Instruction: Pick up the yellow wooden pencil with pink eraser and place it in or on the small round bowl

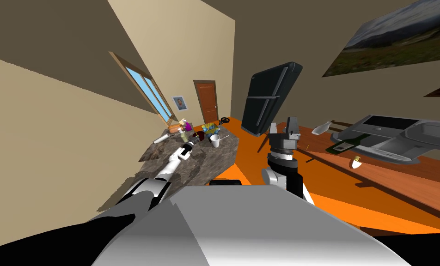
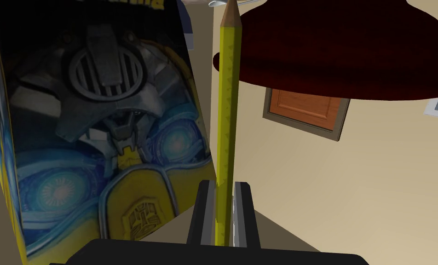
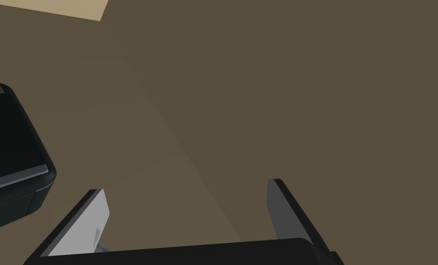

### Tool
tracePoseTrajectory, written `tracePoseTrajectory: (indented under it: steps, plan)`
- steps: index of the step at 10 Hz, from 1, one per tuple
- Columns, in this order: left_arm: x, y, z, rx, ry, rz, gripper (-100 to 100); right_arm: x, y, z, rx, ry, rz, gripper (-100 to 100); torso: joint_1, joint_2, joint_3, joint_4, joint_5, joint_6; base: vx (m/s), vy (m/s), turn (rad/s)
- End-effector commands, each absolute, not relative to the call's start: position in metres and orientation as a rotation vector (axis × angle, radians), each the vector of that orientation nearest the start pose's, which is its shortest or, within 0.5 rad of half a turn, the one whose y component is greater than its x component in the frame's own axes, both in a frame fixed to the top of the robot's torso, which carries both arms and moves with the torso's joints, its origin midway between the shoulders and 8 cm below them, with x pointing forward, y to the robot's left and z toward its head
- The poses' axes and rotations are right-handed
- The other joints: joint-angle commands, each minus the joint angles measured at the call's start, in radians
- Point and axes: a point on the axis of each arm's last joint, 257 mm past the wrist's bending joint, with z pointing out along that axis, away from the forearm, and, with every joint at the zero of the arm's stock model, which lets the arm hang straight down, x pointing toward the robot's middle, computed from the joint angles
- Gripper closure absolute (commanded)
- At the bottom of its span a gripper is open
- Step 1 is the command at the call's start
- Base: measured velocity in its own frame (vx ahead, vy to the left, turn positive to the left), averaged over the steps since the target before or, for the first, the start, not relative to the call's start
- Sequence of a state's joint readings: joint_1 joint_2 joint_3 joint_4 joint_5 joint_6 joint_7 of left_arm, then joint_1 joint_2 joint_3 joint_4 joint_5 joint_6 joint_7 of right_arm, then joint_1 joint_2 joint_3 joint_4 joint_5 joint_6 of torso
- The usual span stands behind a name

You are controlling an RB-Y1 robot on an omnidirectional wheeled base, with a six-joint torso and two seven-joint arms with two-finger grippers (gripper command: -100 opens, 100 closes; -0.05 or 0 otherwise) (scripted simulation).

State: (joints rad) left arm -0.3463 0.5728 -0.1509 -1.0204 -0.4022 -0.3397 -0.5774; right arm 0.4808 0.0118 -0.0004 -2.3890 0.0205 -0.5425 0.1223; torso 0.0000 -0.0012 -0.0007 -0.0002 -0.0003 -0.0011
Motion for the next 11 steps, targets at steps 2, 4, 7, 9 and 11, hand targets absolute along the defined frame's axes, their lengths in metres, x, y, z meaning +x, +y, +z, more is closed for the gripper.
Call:
tracePoseTrajectory:
  steps: [2, 4, 7, 9, 11]
  plan:
    - [0.615, 0.335, -0.216, 0.174, 1.594, -0.173, 0, 0.312, -0.269, 0.084, 0.478, 0.519, 1.212, 0, 0.000, 0.000, 0.000, 0.000, 0.000, 0.000, 0.000, 0.000, 0.000]
    - [0.615, 0.335, -0.216, 0.174, 1.594, -0.173, 0, 0.312, -0.269, 0.084, 0.478, 0.519, 1.212, 0, -0.001, 0.000, 0.000, 0.000, 0.000, 0.000, 0.000, 0.000, 0.000]
    - [0.615, 0.377, -0.219, 0.120, 1.624, -0.133, 100, 0.312, -0.269, 0.084, 0.478, 0.519, 1.212, 0, 0.007, 0.009, 0.005, 0.001, 0.002, -0.003, -0.126, 0.062, 0.026]
    - [0.616, 0.399, -0.216, 0.092, 1.628, -0.112, 100, 0.312, -0.269, 0.084, 0.478, 0.519, 1.213, 0, 0.006, 0.009, 0.005, 0.002, 0.001, -0.002, -0.087, 0.049, -0.109]
    - [0.618, 0.415, -0.209, 0.074, 1.623, -0.094, 100, 0.312, -0.269, 0.084, 0.478, 0.519, 1.212, 0, 0.004, 0.003, 0.002, 0.002, 0.001, 0.001, 0.003, 0.043, -0.172]
